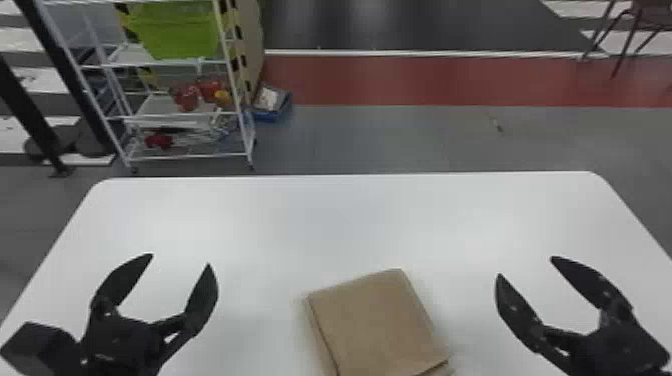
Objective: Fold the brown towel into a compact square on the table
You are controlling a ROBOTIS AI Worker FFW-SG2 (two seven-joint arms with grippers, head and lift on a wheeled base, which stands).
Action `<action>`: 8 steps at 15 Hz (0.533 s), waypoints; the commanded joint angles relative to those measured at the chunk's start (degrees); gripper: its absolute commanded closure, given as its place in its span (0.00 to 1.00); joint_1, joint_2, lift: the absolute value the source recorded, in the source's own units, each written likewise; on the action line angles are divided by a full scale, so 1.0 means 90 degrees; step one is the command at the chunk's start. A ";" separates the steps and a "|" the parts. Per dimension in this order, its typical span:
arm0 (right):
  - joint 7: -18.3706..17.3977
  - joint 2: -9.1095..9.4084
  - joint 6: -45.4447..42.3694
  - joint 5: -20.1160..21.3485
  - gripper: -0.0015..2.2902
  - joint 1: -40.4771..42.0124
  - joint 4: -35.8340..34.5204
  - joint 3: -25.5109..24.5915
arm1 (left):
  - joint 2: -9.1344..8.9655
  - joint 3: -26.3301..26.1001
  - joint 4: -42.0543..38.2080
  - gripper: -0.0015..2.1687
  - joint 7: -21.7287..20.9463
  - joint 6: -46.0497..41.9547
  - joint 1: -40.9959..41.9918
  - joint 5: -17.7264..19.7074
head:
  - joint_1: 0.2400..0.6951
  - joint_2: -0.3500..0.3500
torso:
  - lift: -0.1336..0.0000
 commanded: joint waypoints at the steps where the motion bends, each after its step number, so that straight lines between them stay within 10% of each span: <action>1: -0.0063 0.0006 0.0011 -0.0136 0.06 0.0055 -0.0028 0.0007 | -0.0017 0.0183 -0.0077 0.04 -0.0001 0.0099 0.0157 -0.0005 | 1.00 0.55 | 0.09; 8: -0.0786 0.0006 0.0656 0.0147 0.06 0.0192 -0.0438 0.0456 | -0.0017 0.0437 -0.0311 0.04 -0.0206 0.0333 0.0353 0.0053 | 1.00 0.63 | 0.09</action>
